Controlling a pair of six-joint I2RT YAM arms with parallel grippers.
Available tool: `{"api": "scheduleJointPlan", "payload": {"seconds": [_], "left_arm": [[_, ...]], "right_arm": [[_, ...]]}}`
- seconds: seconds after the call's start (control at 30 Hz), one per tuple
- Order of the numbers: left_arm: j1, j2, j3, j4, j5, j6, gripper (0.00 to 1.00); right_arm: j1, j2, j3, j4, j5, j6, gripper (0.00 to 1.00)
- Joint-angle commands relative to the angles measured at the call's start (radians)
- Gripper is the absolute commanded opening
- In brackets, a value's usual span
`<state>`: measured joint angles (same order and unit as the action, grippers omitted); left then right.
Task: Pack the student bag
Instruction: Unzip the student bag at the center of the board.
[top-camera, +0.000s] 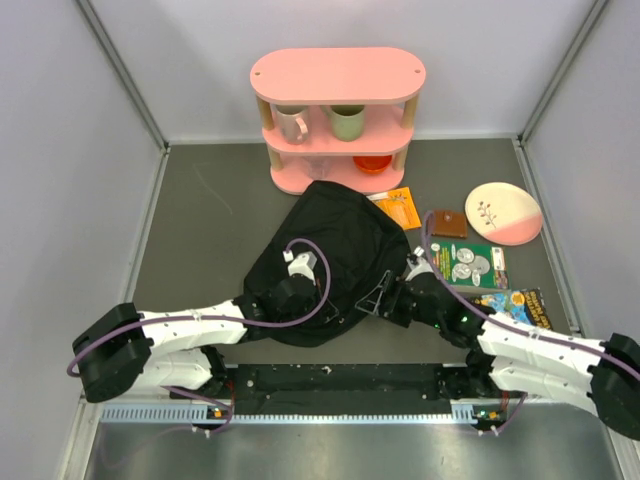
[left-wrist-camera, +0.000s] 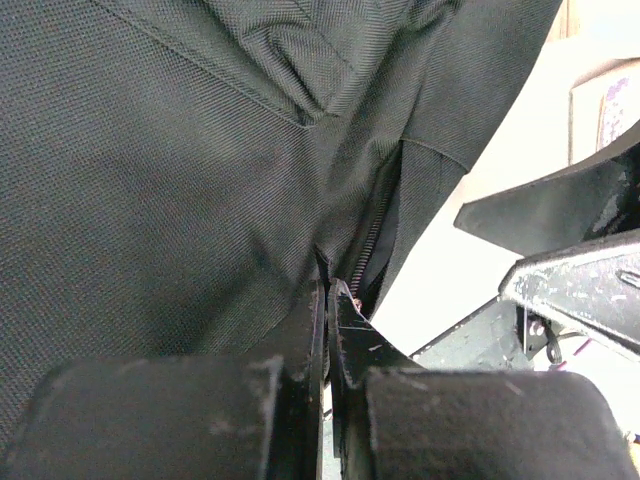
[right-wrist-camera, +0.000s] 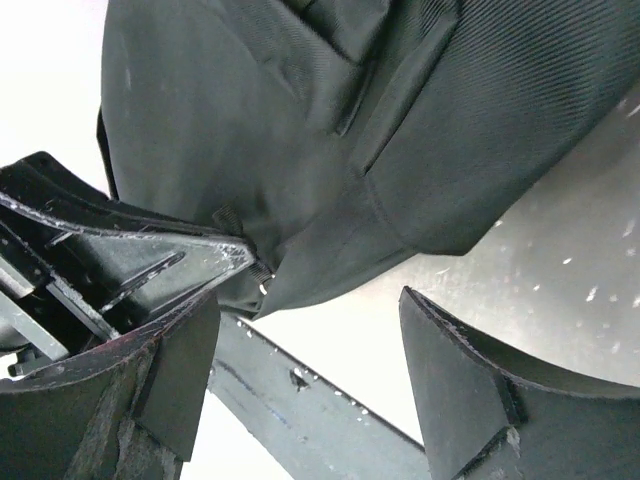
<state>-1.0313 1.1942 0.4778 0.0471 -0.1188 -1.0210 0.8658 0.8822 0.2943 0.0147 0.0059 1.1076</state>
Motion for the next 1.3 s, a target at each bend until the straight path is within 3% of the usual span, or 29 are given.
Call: {"api": "scheduleJointPlan", "payload": {"seconds": [0.0,0.27,0.37,0.4,0.47,0.57,0.6,0.83,1.27], "left_arm": [[-0.004,-0.027,0.030,-0.018,-0.001,0.044,0.00],[-0.004,-0.057,-0.002,-0.015,0.005,0.056,0.00],[-0.004,-0.070,-0.014,-0.010,0.002,0.056,0.00],[-0.004,-0.071,-0.019,-0.009,0.002,0.053,0.00],[-0.004,-0.077,-0.030,-0.015,-0.001,0.049,0.00],[-0.004,-0.097,-0.050,-0.030,0.002,0.041,0.00],[-0.004,-0.116,-0.057,-0.035,0.005,0.036,0.00],[-0.004,-0.274,-0.103,-0.157,-0.011,0.001,0.00],[-0.004,-0.458,-0.140,-0.449,-0.073,-0.050,0.00]], "right_arm": [[0.070,0.084,0.069,0.054,0.028,0.103,0.71],[0.085,0.285,0.108,0.198,0.023,0.153,0.57],[0.084,0.311,0.118,0.228,0.054,0.141,0.32],[0.084,0.310,0.115,0.237,0.074,0.135,0.14],[0.085,0.301,0.108,0.246,0.098,0.141,0.08],[0.084,0.282,0.092,0.212,0.178,0.146,0.06],[0.084,0.281,0.086,0.215,0.230,0.150,0.00],[0.019,0.253,-0.066,0.450,0.309,0.149,0.00],[-0.070,0.193,-0.101,0.502,0.304,0.081,0.00]]}}
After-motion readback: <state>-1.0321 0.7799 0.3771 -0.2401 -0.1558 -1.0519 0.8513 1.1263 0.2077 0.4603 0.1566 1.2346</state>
